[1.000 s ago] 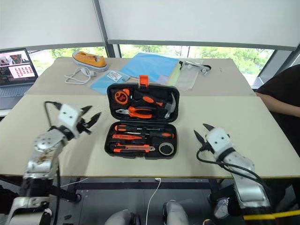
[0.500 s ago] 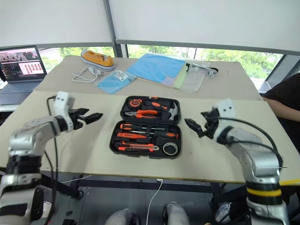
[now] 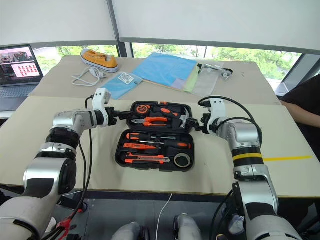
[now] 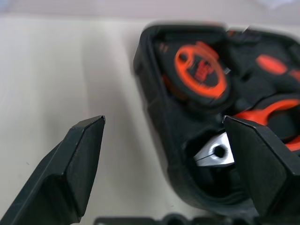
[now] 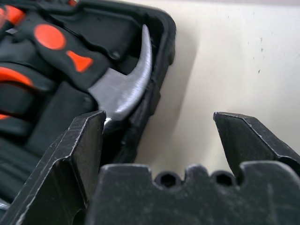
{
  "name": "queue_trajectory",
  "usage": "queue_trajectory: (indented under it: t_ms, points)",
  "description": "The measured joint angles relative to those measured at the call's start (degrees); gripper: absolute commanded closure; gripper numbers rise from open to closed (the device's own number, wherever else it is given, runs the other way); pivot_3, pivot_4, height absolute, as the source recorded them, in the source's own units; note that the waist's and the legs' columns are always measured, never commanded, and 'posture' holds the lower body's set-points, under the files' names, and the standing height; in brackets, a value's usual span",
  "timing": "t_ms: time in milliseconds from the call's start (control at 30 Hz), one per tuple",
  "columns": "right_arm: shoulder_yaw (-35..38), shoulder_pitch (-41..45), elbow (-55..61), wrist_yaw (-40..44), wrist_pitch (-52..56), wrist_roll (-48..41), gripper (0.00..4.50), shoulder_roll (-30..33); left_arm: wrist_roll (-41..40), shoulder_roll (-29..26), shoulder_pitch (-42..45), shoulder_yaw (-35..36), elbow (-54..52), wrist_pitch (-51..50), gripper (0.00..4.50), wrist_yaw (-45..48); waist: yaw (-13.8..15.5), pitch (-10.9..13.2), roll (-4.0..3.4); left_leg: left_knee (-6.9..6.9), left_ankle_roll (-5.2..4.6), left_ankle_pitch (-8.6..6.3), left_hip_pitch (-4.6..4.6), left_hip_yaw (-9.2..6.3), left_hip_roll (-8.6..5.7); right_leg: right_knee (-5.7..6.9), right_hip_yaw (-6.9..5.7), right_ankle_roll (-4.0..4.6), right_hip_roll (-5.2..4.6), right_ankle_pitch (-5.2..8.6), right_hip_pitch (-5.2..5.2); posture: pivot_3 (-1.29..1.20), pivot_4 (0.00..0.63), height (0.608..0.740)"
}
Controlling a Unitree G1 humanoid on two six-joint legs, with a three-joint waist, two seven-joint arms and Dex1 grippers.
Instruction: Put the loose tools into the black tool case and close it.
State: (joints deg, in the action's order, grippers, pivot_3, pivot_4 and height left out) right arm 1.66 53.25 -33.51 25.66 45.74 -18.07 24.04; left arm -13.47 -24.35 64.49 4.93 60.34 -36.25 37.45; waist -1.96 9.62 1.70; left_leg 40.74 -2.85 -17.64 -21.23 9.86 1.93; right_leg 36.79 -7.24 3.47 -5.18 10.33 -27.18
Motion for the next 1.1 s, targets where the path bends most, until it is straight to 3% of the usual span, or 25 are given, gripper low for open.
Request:
queue_trajectory:
  t_ms: [33,300,400,700,967,1100]
  points:
    - [-0.13,0.54,-1.10,0.15,-0.67,0.54,0.72,-0.17,0.01,0.18,0.22,0.28,0.84,0.31,1.13,-0.21,-0.15,0.00,0.00,0.00,0.00,0.00,0.00,0.00,0.00,0.02,-0.01,0.00,-0.02,0.00,0.00,0.00,0.150,0.718]
    - [0.23,3.56,-7.96,1.22,-4.67,2.80,3.43,-2.05,0.15,1.12,2.19,2.06,4.72,1.11,4.14,-0.21,-0.62,0.00,0.00,0.22,0.19,0.15,0.18,0.05,0.00,0.32,0.09,-0.27,-0.25,0.15,0.01,0.00,0.150,0.718]
    - [0.23,3.94,-8.14,1.81,-5.01,3.27,4.39,-2.51,0.13,1.12,2.20,2.77,5.39,1.11,4.50,-0.24,-0.52,0.00,0.00,0.21,0.26,0.24,0.19,0.02,0.03,0.36,0.06,-0.24,-0.28,0.13,0.01,0.00,0.150,0.718]
    - [1.39,3.11,-5.79,2.85,-5.43,3.31,4.49,-2.70,0.40,0.39,1.53,2.90,4.81,2.98,4.50,2.93,-0.57,0.00,-0.01,0.20,0.25,0.24,0.13,0.03,0.02,0.34,0.06,0.00,-0.32,-0.01,-0.05,0.00,0.150,0.718]
    - [1.70,-3.01,5.92,0.95,-14.55,5.25,4.49,-2.72,2.22,0.25,-4.80,2.39,-5.57,20.73,4.50,6.46,-0.59,0.01,-0.01,0.21,0.22,0.28,-0.88,0.08,0.00,0.62,0.04,0.16,-0.17,-0.12,-1.11,0.00,0.150,0.718]
    - [1.32,-7.25,11.70,-1.03,-22.36,7.94,4.49,-2.57,4.47,0.26,-8.11,0.71,-12.65,29.69,4.50,5.63,-0.60,0.01,-0.02,0.13,0.21,0.28,-0.98,0.09,0.00,0.40,0.02,0.16,-0.08,-0.12,-1.13,0.00,0.150,0.718]
